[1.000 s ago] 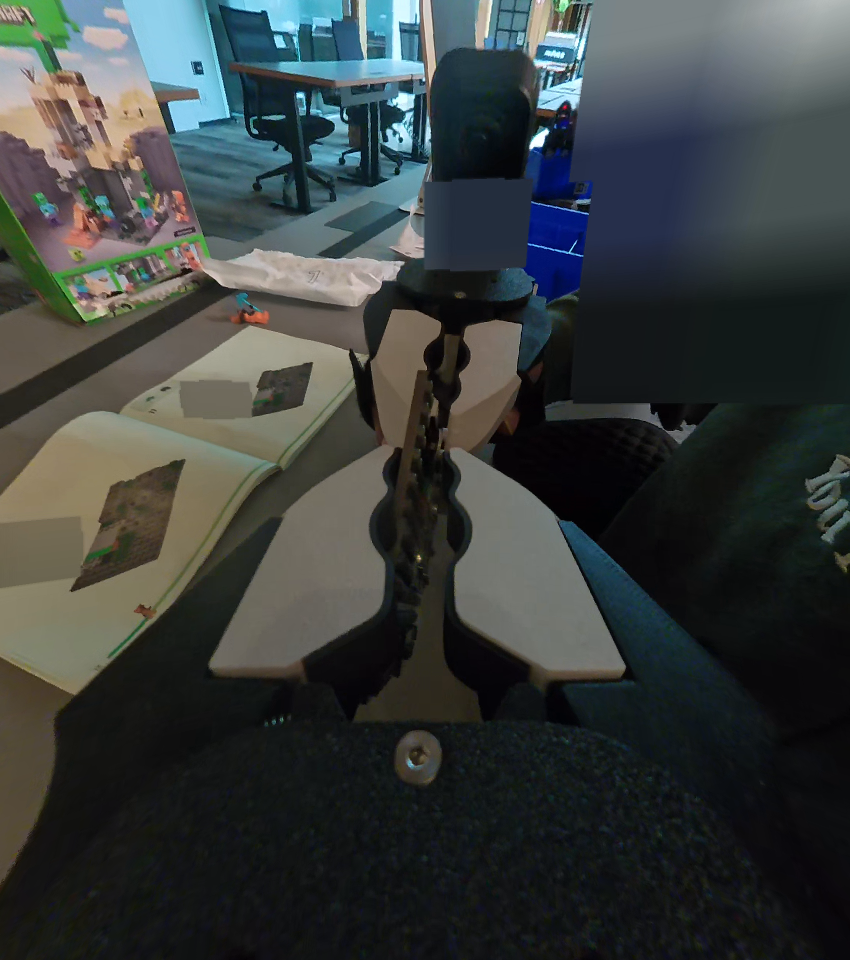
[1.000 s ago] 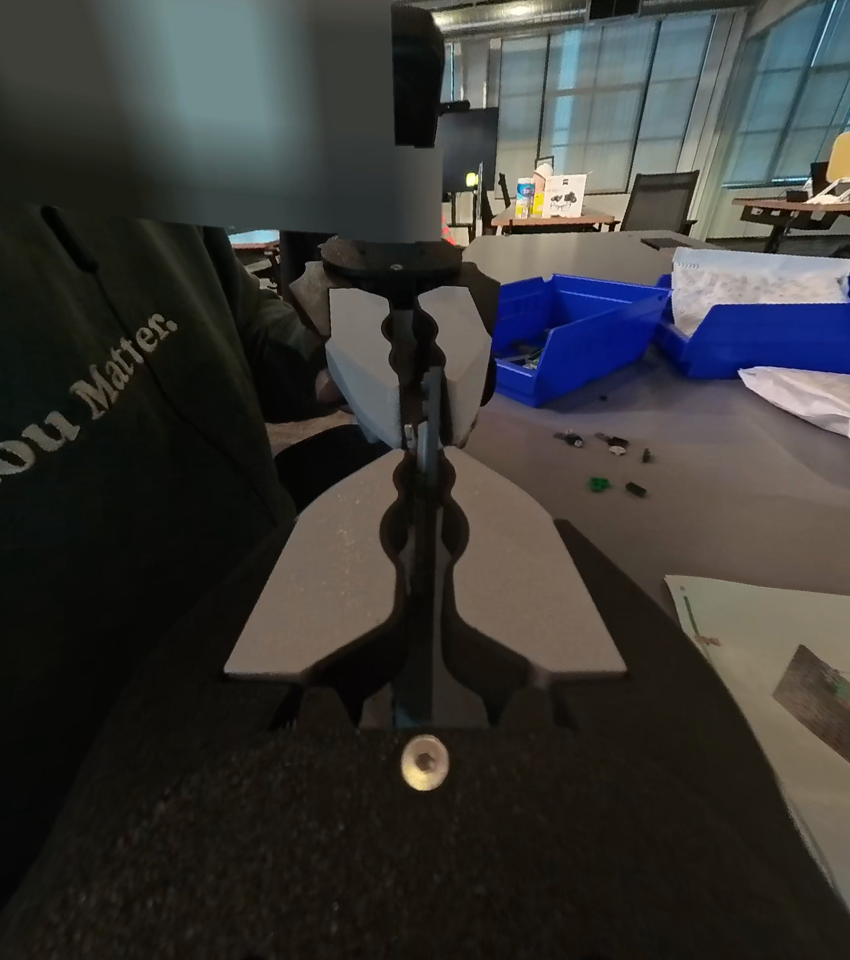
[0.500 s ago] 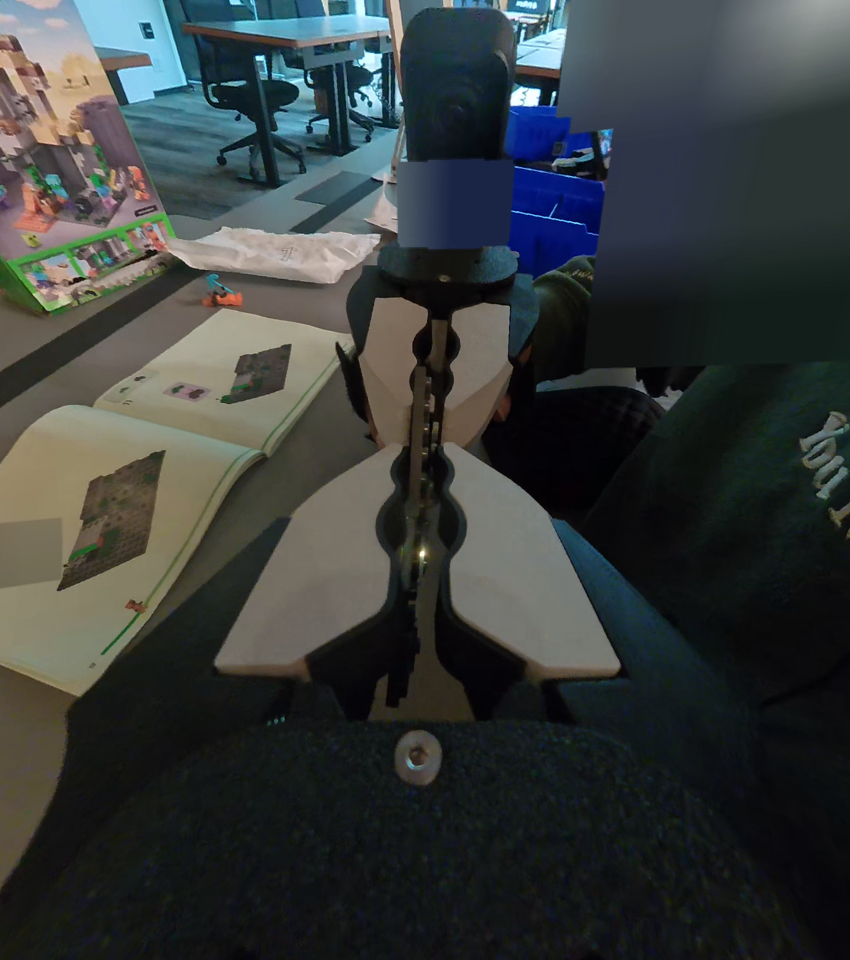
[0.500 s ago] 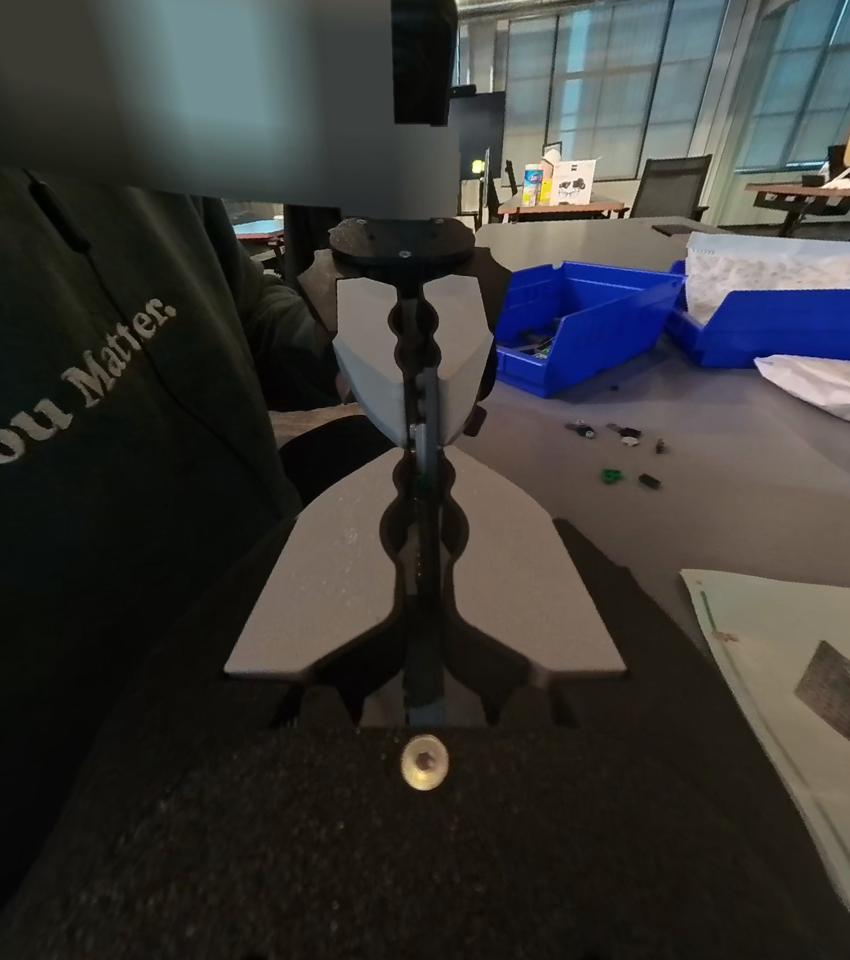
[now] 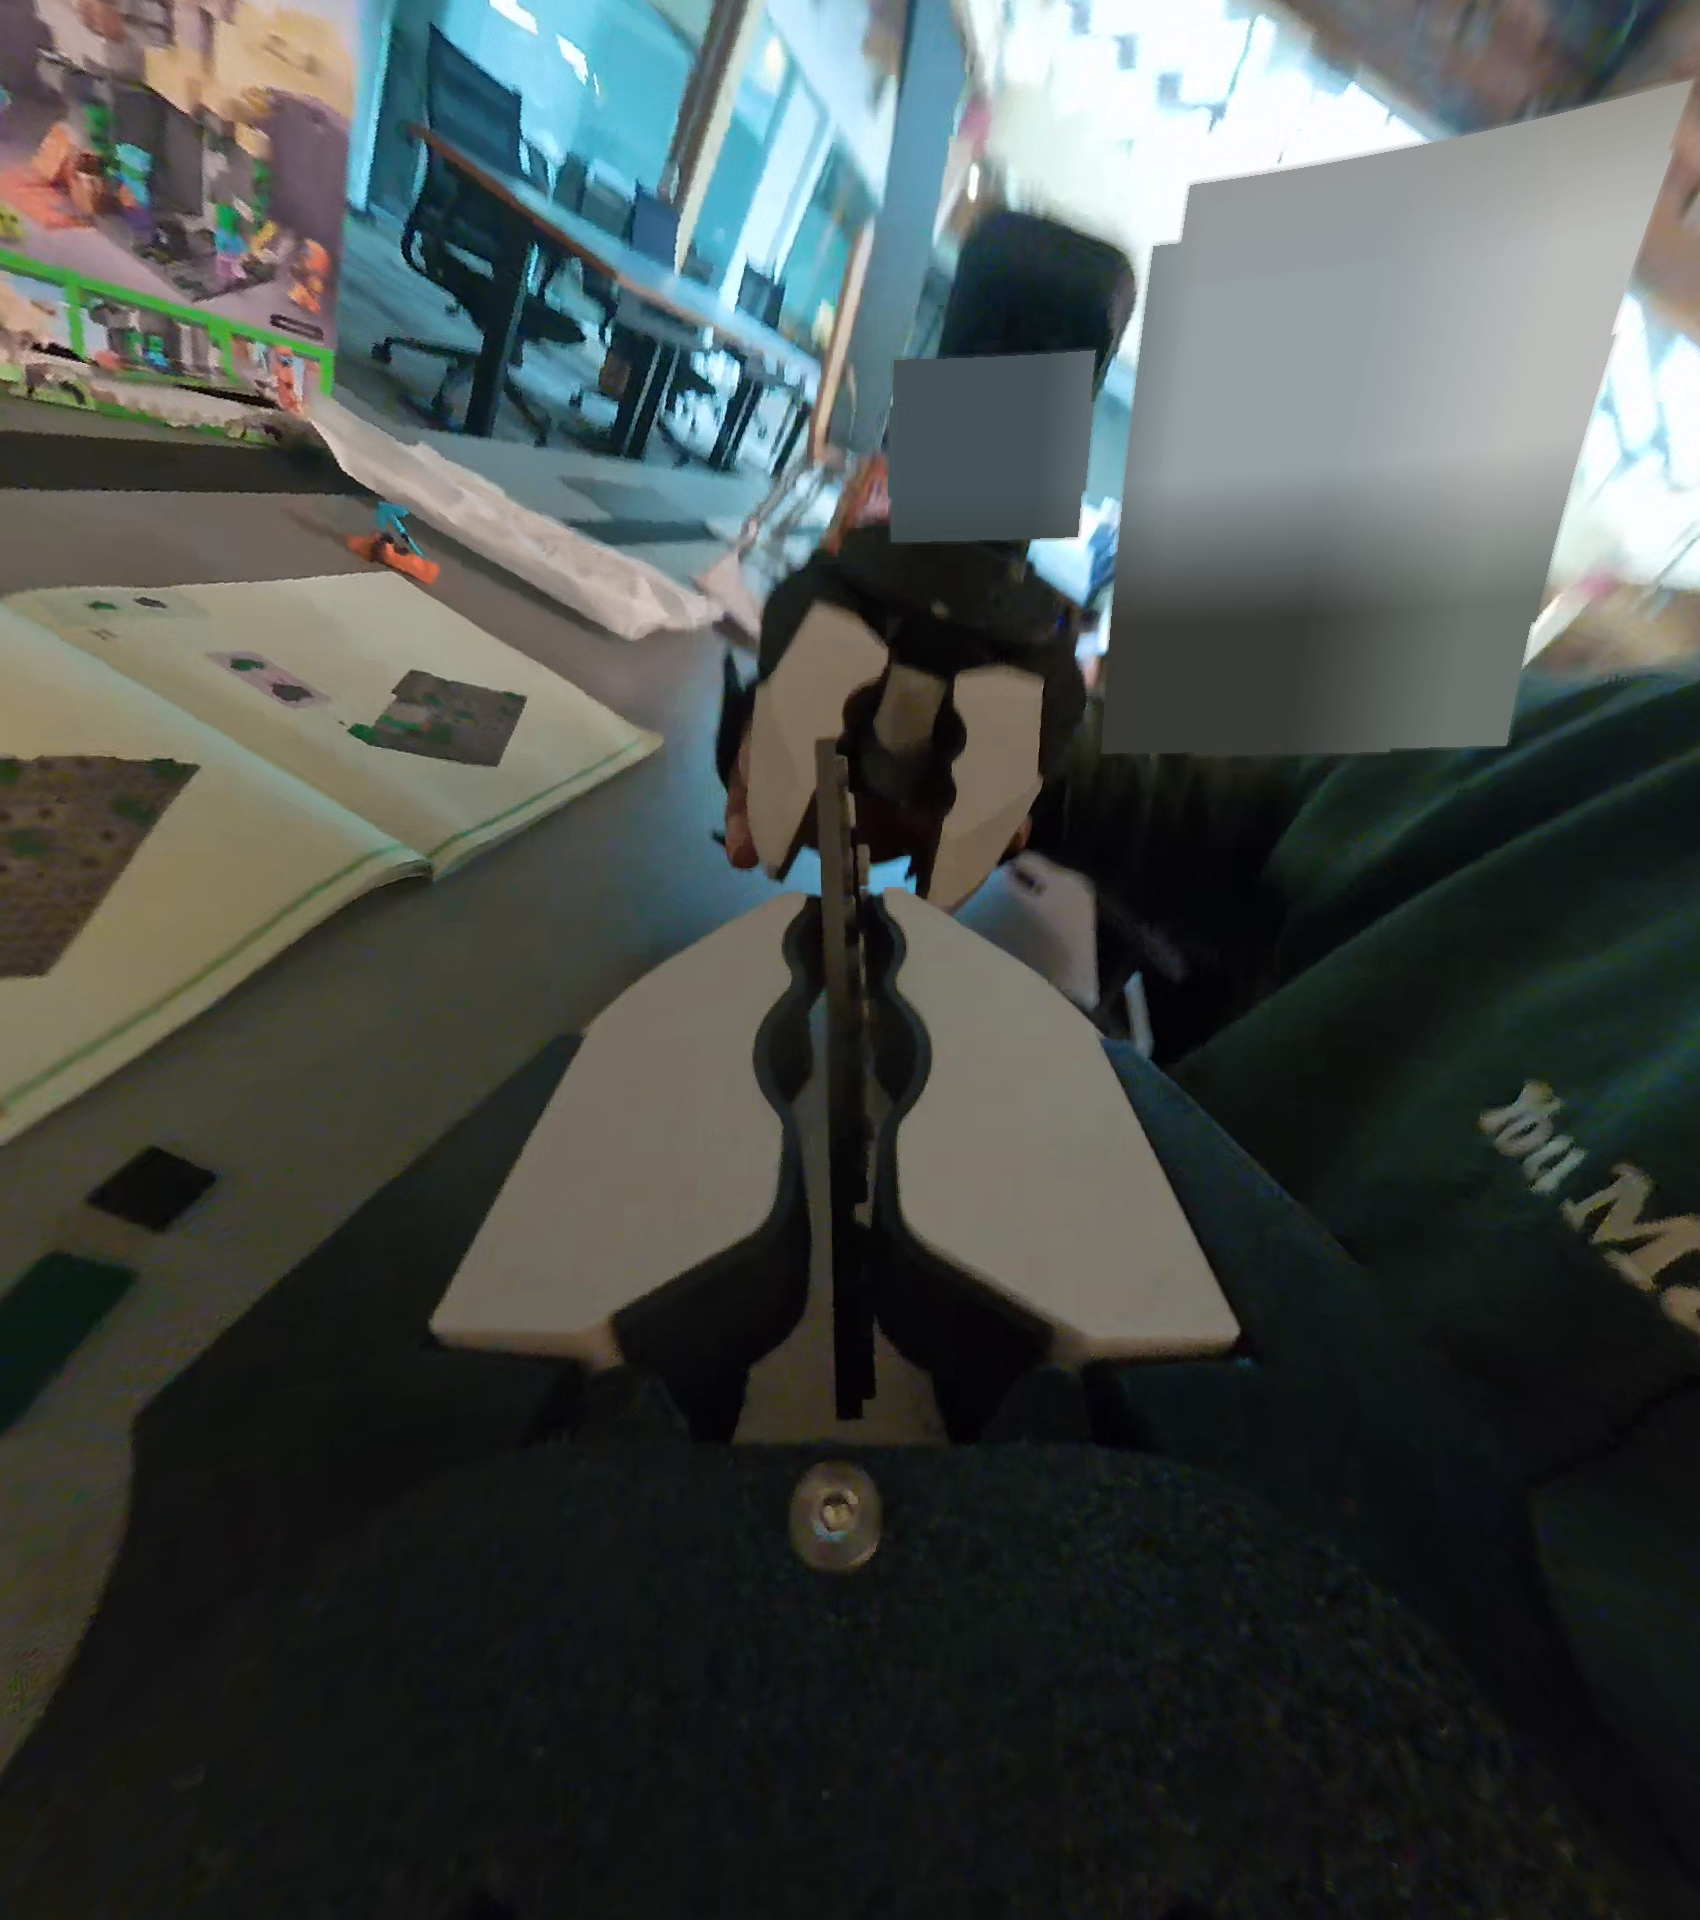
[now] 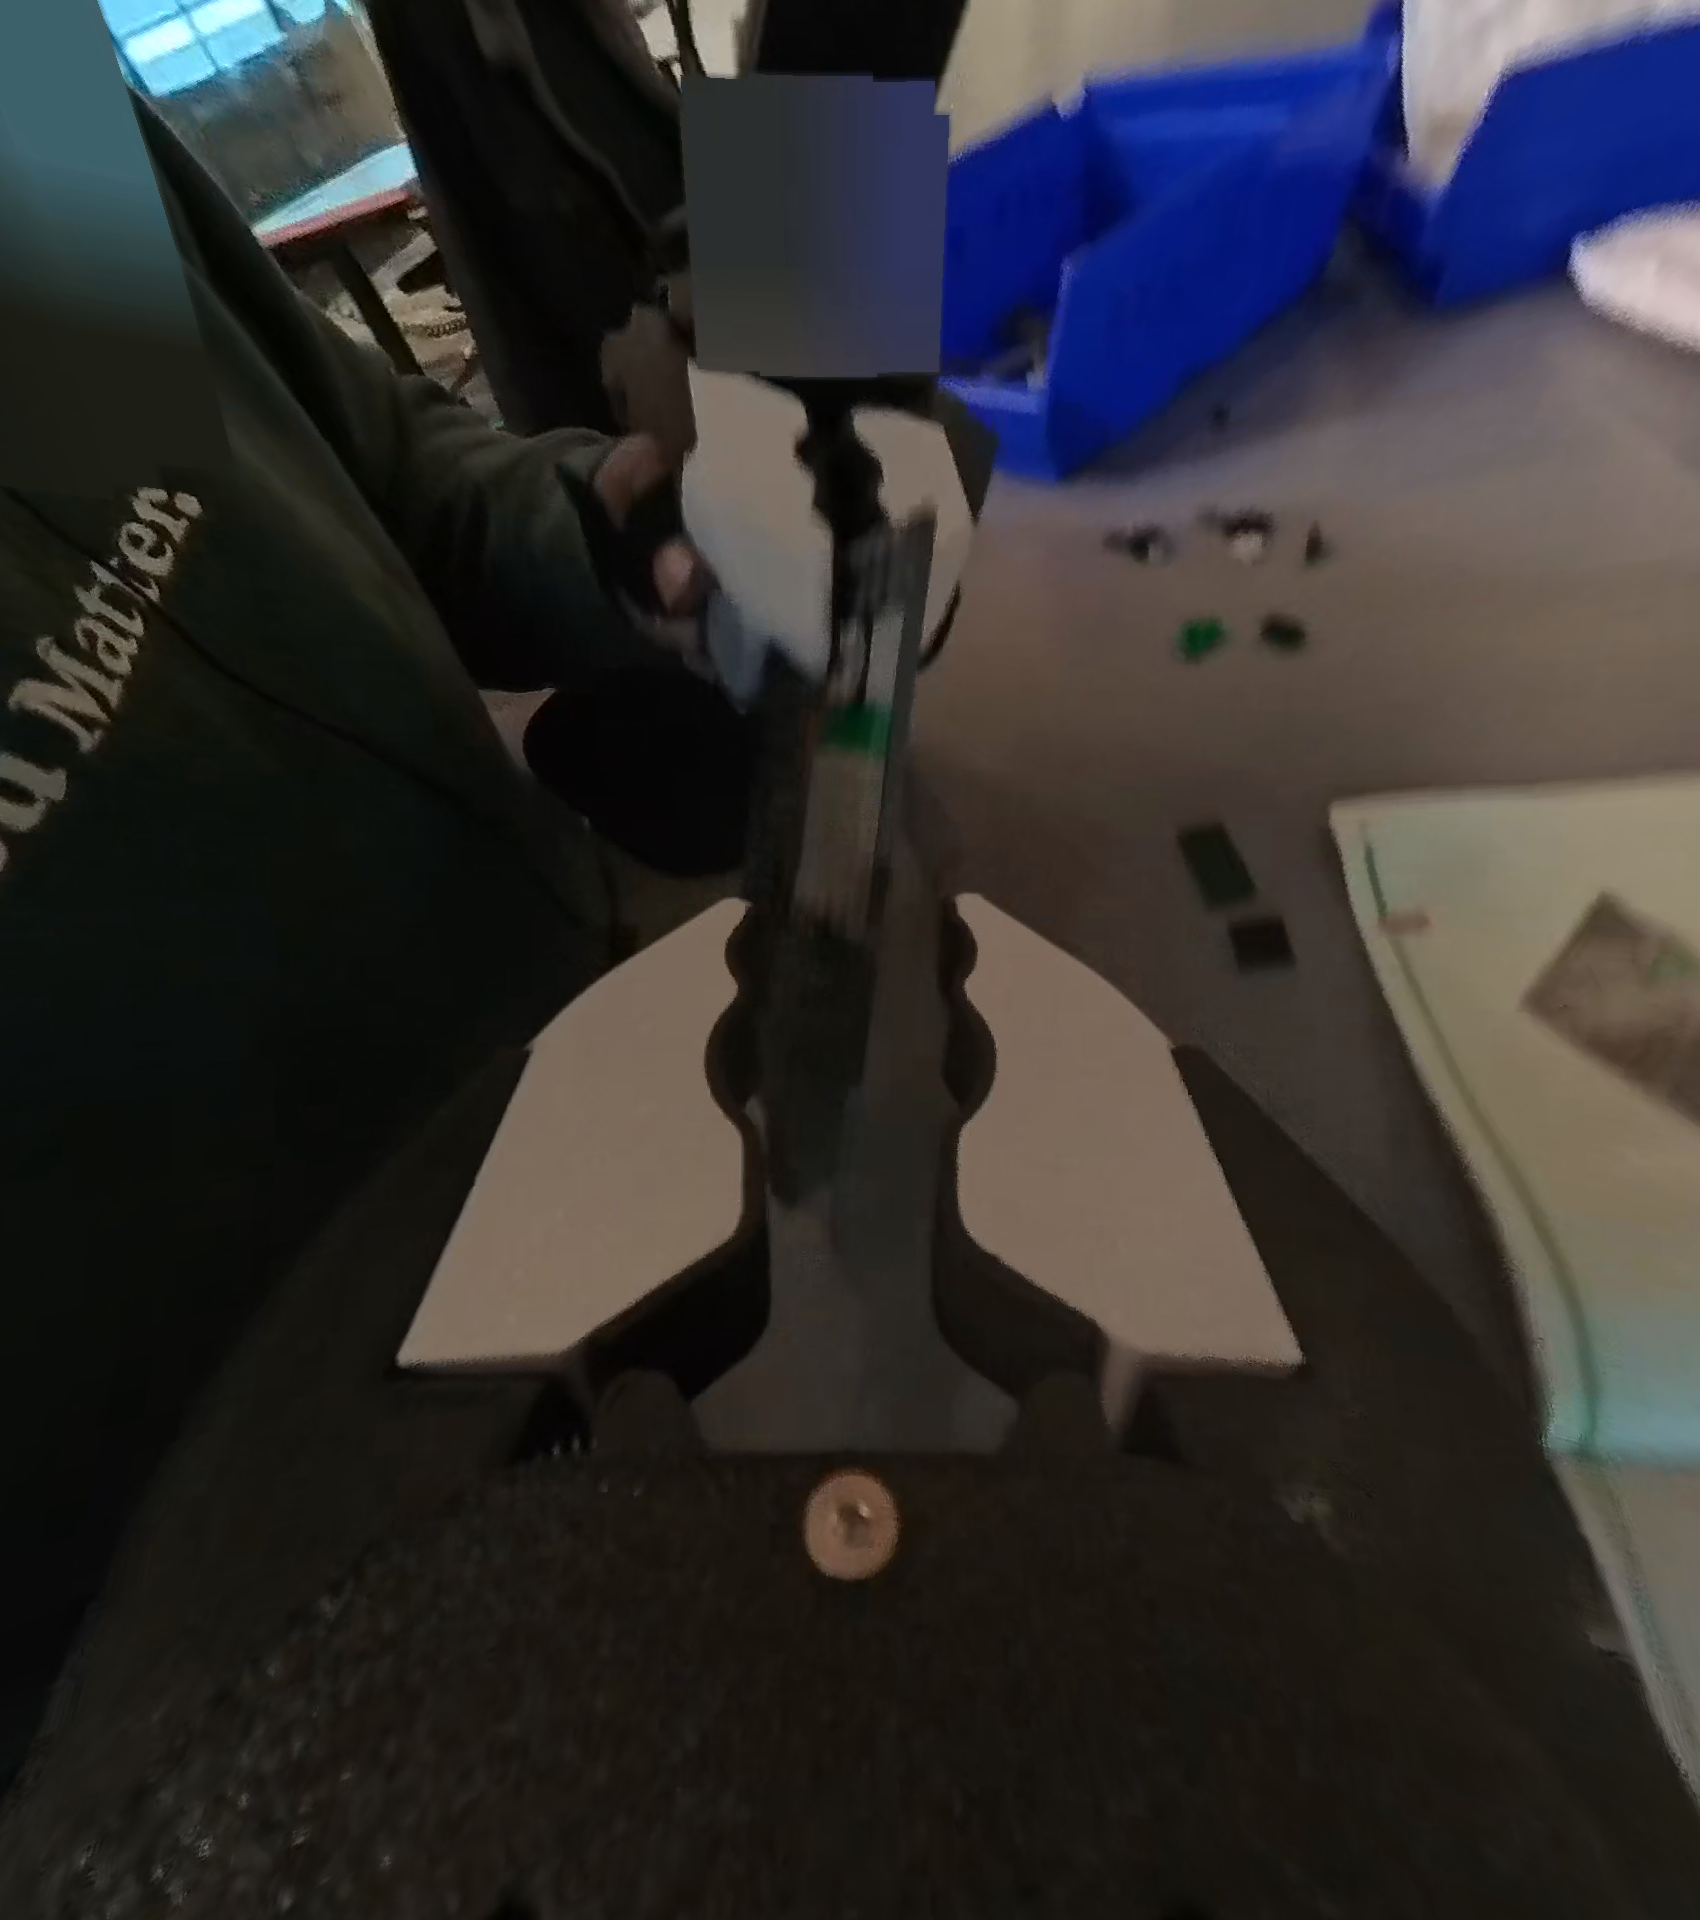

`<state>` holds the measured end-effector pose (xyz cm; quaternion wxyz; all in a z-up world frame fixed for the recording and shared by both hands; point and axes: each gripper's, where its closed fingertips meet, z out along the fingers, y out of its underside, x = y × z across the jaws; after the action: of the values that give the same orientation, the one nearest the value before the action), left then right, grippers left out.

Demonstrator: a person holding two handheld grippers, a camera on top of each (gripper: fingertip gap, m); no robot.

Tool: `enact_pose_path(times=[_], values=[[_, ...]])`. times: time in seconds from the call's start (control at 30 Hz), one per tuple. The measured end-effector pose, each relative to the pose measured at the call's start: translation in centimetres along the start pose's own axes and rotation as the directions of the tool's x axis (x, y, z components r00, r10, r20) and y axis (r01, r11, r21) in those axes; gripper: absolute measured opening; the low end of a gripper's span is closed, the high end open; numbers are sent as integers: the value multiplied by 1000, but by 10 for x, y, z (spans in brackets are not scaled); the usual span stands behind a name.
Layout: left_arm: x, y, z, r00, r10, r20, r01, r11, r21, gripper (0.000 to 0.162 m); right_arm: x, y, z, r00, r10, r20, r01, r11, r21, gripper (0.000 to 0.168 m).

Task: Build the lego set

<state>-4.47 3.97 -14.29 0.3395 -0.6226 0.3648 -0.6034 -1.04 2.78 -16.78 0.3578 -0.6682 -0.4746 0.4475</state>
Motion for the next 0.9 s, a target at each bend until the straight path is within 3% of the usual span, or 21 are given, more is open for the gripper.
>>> enact_pose_path(times=[0.27, 0.4, 0.57, 0.7, 0.9], values=[[-20, -7, -9, 978, -208, -35, 211, 962, 172, 8, 11, 29, -6, 978, 5, -209, -14, 999, -46, 38], [-22, -5, -9, 961, -270, -55, 275, 937, 214, 8, 15, 32, -5, 967, -23, -253, 6, 998, -67, 26], [-26, 4, -7, 946, -318, -60, 323, 918, 229, 8, 14, 38, -8, 975, -23, -221, -12, 988, -157, 21], [-29, 18, -2, 946, -323, -25, 322, 932, 165, 7, 16, 44, -15, 992, 58, -109, -83, 968, -237, 21], [-34, 34, -2, 966, -248, 77, 245, 968, 47, 20, 24, 50, -18, 984, 174, 36, -149, 919, -364, 21]])
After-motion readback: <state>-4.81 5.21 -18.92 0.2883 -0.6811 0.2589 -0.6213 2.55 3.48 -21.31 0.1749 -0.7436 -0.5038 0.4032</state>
